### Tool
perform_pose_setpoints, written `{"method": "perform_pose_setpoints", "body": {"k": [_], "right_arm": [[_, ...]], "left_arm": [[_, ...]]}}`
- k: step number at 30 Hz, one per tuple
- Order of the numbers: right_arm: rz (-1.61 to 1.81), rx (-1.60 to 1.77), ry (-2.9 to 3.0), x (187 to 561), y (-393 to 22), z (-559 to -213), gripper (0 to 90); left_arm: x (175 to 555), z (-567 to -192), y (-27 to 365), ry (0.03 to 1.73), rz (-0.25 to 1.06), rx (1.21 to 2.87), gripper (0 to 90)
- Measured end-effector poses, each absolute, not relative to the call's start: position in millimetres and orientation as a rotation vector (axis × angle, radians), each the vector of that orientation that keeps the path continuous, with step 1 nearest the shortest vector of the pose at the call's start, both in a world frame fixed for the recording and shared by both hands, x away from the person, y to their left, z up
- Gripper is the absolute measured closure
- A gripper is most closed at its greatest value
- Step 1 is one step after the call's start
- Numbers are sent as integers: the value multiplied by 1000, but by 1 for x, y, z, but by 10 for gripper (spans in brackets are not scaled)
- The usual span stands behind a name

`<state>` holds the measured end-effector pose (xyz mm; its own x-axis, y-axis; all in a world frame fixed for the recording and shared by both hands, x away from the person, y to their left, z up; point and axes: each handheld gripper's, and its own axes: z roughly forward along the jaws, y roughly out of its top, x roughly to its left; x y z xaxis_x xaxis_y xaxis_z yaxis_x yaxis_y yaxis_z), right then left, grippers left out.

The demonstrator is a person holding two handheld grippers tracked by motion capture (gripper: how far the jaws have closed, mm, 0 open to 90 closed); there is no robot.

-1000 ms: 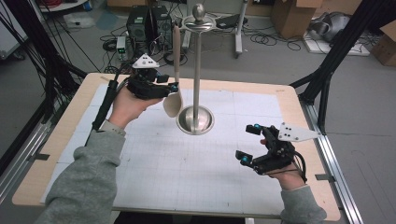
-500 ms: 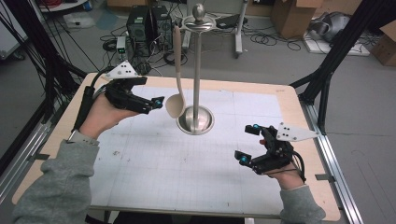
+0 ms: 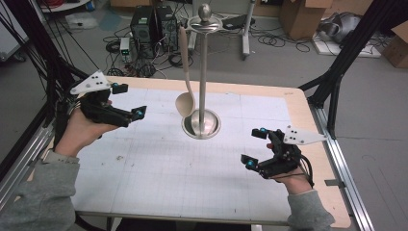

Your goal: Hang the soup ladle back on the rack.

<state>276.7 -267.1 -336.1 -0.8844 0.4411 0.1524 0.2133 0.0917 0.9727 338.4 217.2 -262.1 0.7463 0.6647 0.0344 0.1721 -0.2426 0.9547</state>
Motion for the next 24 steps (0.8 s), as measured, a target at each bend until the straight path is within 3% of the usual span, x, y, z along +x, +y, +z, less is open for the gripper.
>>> {"method": "perform_pose_setpoints", "body": {"k": [11,24], "right_arm": [[1887,682,2172,277,-269,-337,4],[1884,702,2154,278,-274,-339,4]], "left_arm": [[318,-286,248,667,502,1724,17],[304,-313,289,738,560,1632,18]]}}
